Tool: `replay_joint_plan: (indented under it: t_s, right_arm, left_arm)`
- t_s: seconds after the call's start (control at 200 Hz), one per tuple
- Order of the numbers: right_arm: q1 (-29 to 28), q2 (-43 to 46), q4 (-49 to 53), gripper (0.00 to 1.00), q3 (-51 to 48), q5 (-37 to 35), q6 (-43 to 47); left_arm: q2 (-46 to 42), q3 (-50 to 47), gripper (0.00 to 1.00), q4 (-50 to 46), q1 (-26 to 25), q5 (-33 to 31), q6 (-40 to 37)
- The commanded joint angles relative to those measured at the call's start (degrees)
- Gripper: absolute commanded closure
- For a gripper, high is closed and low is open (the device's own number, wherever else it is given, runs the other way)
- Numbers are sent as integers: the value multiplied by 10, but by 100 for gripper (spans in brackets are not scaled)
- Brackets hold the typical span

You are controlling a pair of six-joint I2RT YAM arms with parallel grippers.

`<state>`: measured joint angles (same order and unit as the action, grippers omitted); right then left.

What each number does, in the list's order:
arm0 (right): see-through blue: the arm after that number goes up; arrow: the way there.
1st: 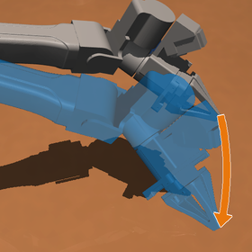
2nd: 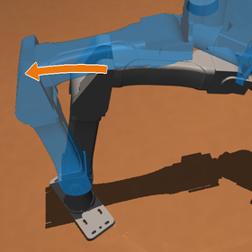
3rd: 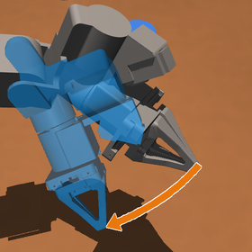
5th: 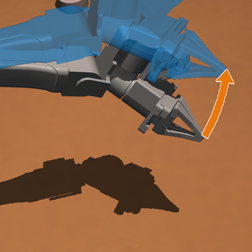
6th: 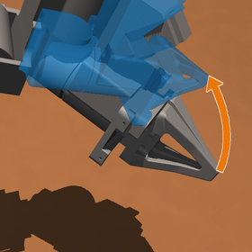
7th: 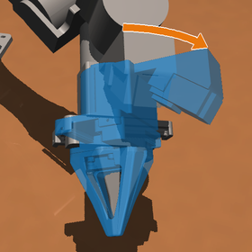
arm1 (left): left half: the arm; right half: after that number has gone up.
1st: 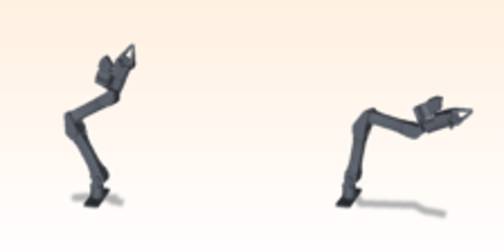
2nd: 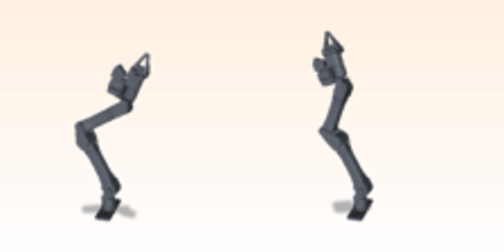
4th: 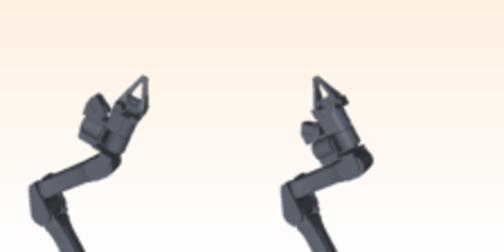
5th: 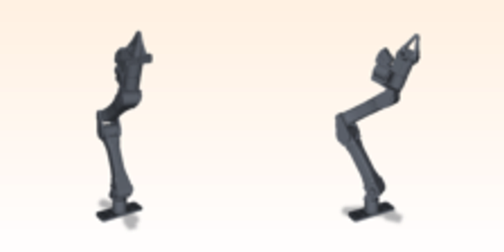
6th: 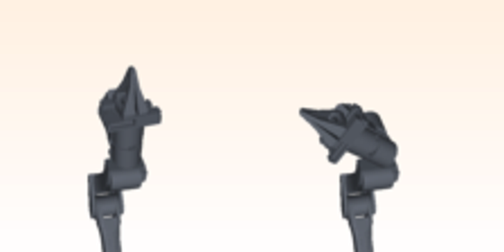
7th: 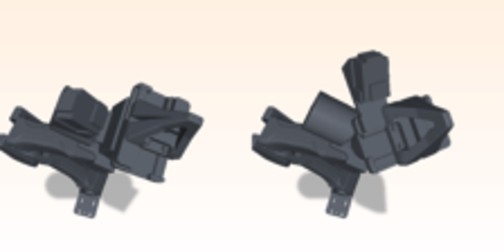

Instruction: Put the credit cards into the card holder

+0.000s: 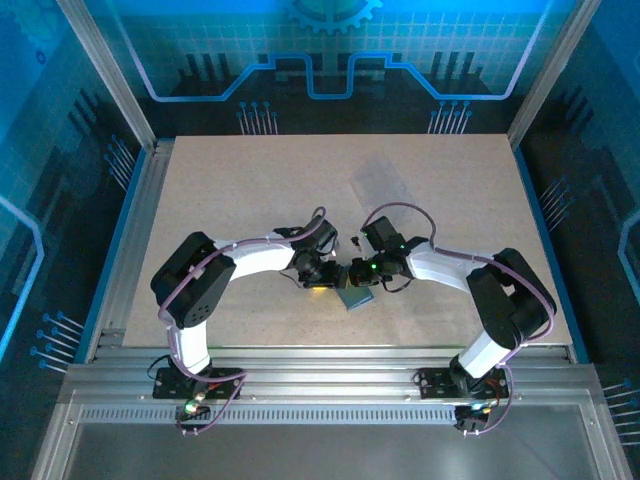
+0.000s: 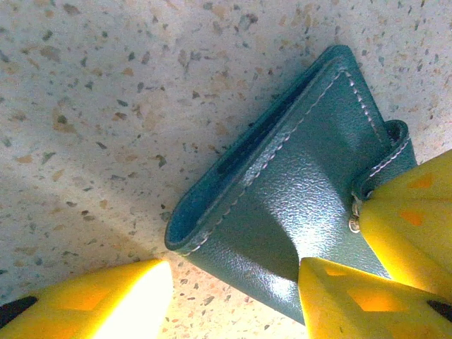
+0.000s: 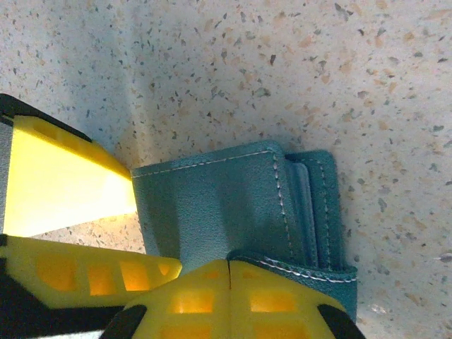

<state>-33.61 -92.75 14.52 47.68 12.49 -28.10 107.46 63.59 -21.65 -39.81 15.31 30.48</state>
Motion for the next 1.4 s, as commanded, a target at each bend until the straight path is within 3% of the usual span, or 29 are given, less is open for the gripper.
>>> replay_joint_plan:
  t_s: [0.0, 0.46, 0.725, 1.156, 1.396]
  right_arm:
    - [-29, -22, 89, 100, -46, 0, -1]
    - [-30, -7, 78, 100, -65, 17, -2]
    - [-26, -5, 38, 100, -64, 65, -13]
    - [53, 20, 49, 100, -34, 141, -4]
    - [62, 12, 20, 100, -37, 183, -17]
  left_arm:
    - [59, -15, 46, 51, -6, 38, 18]
    - [68, -21, 47, 62, 6, 51, 32]
    - [67, -23, 47, 70, 7, 62, 35]
    - [77, -21, 52, 68, 7, 63, 35]
    - [79, -19, 52, 70, 7, 67, 34]
